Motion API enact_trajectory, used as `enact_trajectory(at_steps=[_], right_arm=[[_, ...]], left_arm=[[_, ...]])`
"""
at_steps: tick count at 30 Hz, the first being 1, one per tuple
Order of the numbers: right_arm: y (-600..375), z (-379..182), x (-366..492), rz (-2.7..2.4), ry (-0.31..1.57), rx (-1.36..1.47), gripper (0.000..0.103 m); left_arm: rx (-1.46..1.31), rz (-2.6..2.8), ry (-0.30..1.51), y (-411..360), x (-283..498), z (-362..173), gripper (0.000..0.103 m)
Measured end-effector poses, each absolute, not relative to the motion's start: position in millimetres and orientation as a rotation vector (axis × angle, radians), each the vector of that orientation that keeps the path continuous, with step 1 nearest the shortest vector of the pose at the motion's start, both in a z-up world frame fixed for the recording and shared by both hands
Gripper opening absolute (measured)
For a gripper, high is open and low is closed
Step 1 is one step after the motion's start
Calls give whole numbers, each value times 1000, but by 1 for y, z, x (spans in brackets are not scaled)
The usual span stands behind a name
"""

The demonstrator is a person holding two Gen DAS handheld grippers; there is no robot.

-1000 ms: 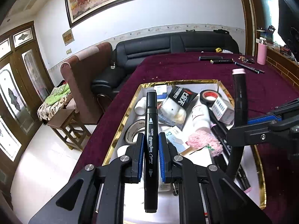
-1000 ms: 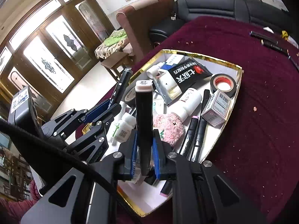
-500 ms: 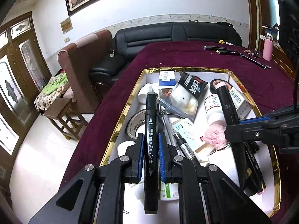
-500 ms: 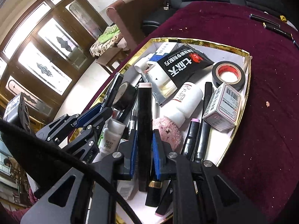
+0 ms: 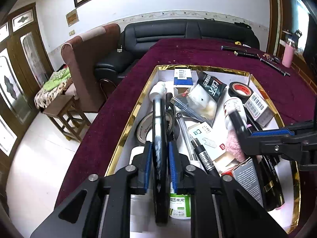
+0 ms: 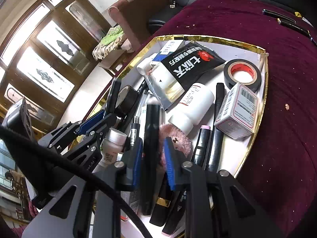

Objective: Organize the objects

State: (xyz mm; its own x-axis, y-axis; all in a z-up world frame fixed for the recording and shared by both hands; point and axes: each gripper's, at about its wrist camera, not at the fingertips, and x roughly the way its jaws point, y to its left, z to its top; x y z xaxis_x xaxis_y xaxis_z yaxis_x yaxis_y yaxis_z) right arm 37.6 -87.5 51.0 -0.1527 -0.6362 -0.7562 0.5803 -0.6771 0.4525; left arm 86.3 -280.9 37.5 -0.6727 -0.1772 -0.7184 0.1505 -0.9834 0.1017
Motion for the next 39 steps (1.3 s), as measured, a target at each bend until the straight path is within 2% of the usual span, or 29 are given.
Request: enact_trajectory(at_steps=[2,4,9,15,17,20,22,24,28,32,36,39], right_arm=[[-83,55,40,-1933,-79,1283,24],[-78,60,42,-1938,-99,1263,25],[-66,68,47,-1955,-137,1235,31],[-44,77,55,-1989,-178,1190,31],[-38,80,59,-2001,-187,1174,31],[-28,87,68,-2036,-179,1133,31],[-22,91,74,-2070,-157,1104,39],[-17,94,79,-2103,-134,1078,41],[-10,97,86,-2160,-93,1038,41],[-6,99,94,-2231,-19,988,43],[-2,99,101,-2321,72,929,43],[5,100,106,-2418,149,872,49]], left_arm=[[1158,-2720,-30,-284,88,41,44],[1151,-2724,-12,-285,89,43,52],[1137,-2718,-22,-281,93,47,53],[1063,-2707,-67,-270,98,59,69],[1018,-2720,-60,-265,102,67,77],[925,-2739,-53,-255,111,81,78],[846,-2750,-52,-249,118,91,78],[780,-2775,-48,-242,126,101,78],[705,-2824,-2,-232,136,117,82],[700,-2922,120,-224,141,126,98],[707,-2932,312,-224,146,130,100],[720,-2809,275,-221,143,131,101]])
